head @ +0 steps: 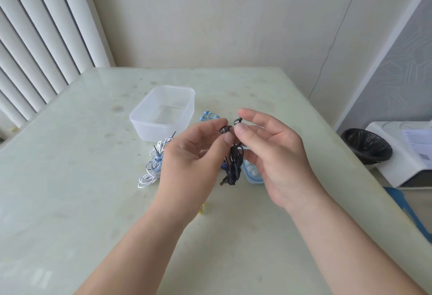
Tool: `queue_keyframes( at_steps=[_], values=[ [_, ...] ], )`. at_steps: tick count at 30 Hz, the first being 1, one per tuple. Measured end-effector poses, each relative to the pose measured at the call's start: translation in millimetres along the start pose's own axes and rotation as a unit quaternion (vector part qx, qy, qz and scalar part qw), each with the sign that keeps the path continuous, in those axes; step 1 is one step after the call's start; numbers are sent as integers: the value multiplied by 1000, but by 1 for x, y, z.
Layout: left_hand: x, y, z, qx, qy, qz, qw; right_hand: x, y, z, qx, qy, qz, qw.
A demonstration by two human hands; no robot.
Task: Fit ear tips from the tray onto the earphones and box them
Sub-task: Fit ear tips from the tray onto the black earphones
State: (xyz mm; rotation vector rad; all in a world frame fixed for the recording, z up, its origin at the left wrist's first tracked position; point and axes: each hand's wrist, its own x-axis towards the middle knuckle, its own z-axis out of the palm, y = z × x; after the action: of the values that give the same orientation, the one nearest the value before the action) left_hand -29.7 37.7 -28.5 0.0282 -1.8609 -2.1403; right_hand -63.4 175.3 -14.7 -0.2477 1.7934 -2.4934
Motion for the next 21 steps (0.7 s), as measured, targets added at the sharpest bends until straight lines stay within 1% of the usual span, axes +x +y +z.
queue_keyframes(
  at_steps=[3,8,11,15,19,21],
  values=[
    [-1,-1,1,16,-8,-5,1000,1,1,-3,-12,16,-9,1000],
    [1,2,-1,4,11,-8,1000,6,2,-12,-71,20,-7,997],
    [3,4,-5,-8,6,-3,1000,8,2,-12,-80,13,14,997],
    [4,1,-4,10,-11,13,1000,8,5,-11,-99,-4,20,995],
    [2,-5,0,1,-1,13,1000,5,13,-7,-118,-16,25,993],
    [1,-6,1,-28,13,1,1000,3,15,-5,-128,-17,19,991]
  ],
)
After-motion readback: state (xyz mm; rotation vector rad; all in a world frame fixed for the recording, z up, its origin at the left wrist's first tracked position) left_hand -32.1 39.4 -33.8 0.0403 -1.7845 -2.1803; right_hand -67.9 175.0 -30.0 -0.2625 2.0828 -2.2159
